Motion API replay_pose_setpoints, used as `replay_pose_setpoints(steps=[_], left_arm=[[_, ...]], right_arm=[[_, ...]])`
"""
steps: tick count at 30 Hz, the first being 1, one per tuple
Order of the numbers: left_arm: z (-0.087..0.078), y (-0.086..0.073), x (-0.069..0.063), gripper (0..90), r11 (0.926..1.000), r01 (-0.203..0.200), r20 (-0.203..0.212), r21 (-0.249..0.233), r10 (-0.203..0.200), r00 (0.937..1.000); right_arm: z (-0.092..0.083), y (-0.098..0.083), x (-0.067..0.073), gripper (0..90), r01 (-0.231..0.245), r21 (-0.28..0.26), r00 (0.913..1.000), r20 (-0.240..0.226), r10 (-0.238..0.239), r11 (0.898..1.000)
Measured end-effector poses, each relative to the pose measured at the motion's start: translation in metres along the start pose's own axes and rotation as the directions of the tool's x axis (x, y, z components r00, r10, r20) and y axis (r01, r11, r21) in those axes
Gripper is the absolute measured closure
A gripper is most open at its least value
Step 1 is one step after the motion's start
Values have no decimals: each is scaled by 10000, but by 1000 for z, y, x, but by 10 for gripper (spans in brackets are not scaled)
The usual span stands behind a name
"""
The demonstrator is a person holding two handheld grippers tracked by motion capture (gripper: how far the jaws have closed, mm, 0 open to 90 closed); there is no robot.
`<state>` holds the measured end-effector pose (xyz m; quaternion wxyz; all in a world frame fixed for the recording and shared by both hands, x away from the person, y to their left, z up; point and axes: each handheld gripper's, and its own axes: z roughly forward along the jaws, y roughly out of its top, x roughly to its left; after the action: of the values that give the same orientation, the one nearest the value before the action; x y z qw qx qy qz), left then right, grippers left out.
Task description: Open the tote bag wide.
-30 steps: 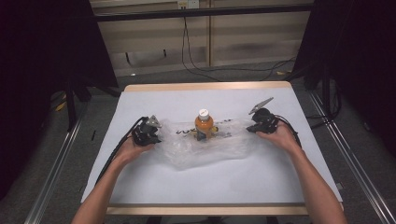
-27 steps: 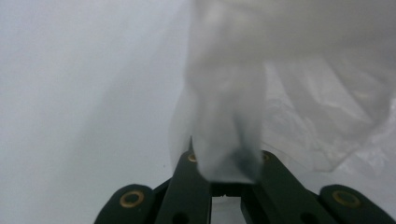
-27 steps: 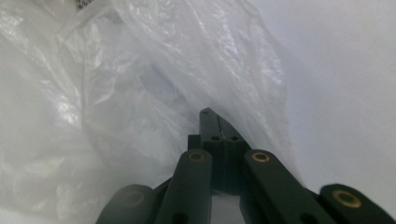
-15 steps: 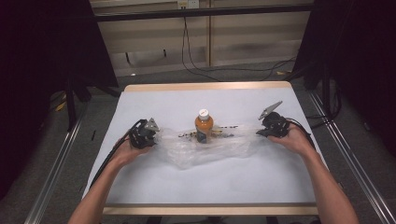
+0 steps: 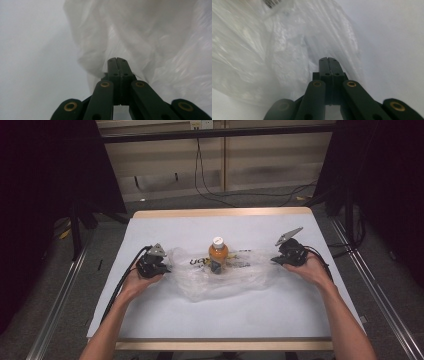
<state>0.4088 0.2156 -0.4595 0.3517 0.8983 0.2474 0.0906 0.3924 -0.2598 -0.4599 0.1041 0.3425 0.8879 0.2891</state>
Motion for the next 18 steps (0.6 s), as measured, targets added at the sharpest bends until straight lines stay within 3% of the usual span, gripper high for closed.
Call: replay_pose_setpoints(steps=[2,4,5,8,9,10,13,18], left_arm=[[-5,1,0,900,9999,-77,-38,-148,76,10000],[-13,0,0,900,9979,213,86,-610,-208,9997],[-17,0,0,900,9964,236,128,-814,-226,9997],[-29,-4,-1,900,9945,325,27,-994,-324,9995],[-34,-6,-1,900,9926,365,64,-1155,-360,9993],[-38,-8,-1,900,9897,469,155,-1352,-452,9989],[-52,-11,-5,900,9853,509,-15,-1631,-518,9987],[-70,-1,-22,900,9733,185,254,-2287,-130,9996]], right_arm=[[-3,2,2,900,-20,-178,10000,92,21,9998],[-10,4,3,900,-181,-782,9997,-174,168,9968],[-10,4,3,900,-181,-782,9997,-174,168,9968],[-18,5,3,900,-295,-1206,9990,-371,252,9923],[-25,4,1,900,-401,-1581,9984,-453,333,9866],[-25,4,1,900,-401,-1581,9984,-453,333,9866],[-36,5,-1,900,-706,-2210,9962,-661,573,9727],[-45,16,7,900,-589,-2493,9962,-763,411,9666]])
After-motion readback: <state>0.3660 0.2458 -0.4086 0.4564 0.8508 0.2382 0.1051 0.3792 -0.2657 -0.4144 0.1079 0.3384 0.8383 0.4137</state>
